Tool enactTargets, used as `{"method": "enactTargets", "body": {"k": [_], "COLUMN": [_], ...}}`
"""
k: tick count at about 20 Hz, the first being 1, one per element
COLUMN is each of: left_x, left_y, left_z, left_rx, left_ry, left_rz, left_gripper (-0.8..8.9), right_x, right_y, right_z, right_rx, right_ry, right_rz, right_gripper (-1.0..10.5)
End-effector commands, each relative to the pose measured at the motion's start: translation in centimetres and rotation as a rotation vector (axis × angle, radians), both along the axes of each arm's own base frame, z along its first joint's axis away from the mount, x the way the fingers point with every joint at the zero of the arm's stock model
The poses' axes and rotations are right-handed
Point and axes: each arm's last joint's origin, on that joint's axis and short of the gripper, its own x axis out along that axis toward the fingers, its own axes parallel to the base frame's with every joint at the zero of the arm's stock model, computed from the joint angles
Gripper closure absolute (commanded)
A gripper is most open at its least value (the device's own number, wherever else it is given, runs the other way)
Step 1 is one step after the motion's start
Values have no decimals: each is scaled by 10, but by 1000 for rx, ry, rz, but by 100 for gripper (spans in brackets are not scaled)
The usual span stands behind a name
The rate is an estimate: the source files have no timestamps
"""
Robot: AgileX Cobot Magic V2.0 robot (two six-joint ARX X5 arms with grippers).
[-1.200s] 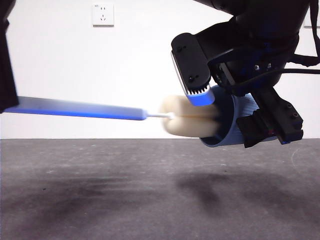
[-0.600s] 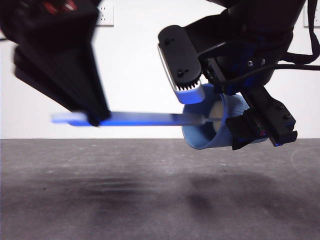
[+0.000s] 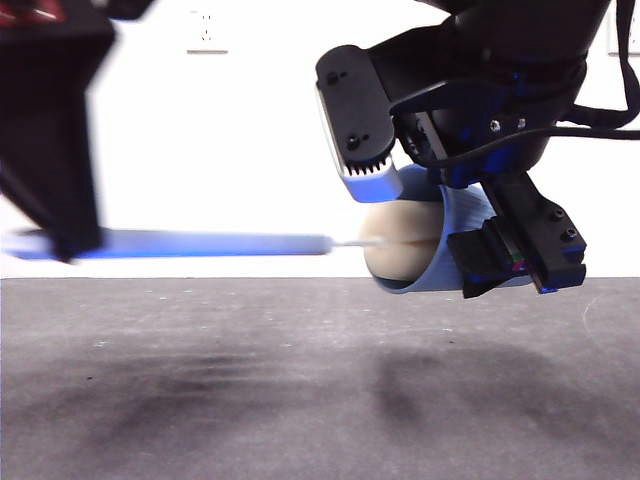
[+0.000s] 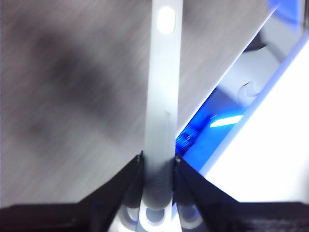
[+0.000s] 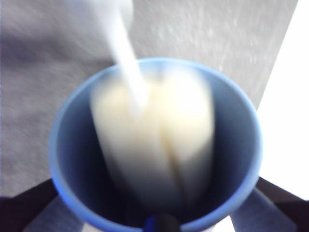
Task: Pick up the cup brush,pick up the cup,insert the brush into the cup,clean the cup,put the cup brush back,put the cup back to the fixed position on the table
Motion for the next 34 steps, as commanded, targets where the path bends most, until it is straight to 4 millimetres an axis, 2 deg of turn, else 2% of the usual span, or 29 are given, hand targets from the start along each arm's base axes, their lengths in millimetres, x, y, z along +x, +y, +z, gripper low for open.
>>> {"method": "enactTargets", "body": {"k": [1, 5, 8, 11, 13, 17, 20, 23, 26, 30, 34], "left_x": [-12, -34, -43, -41, -33, -3, 29, 63, 88, 108, 122], "left_y": [17, 44, 56, 61, 58, 43, 30, 10, -7, -17, -19], "left_z": [10, 23, 29, 35, 39, 40, 27, 4, -22, -54, -78], "left_rx": [45, 82, 84, 53, -25, -190, -197, -213, -228, -202, -207], "left_ry": [-18, -30, -68, -185, -216, -266, -261, -244, -211, -163, -109], "left_rz": [20, 36, 100, 254, 347, 529, 623, 685, 697, 764, 830], "left_gripper": [822, 822, 822, 822, 822, 822, 822, 822, 822, 822, 822], "right_x": [5, 11, 17, 24, 25, 18, 6, -5, -11, -14, -15], "right_y": [-3, -9, -15, -25, -34, -53, -65, -75, -81, -83, -84], "right_z": [-1, 0, 6, 25, 47, 92, 113, 125, 131, 134, 133], "right_rx": [27, 80, 209, 498, 754, 1256, 1433, 1499, 1519, 1534, 1533], "right_ry": [-6, -12, -38, -88, -76, 76, 134, 113, 103, 98, 105], "right_rz": [-52, -122, -230, -414, -499, -547, -510, -481, -468, -463, -475], "right_gripper": [964, 963, 964, 963, 963, 963, 963, 963, 963, 963, 963]}}
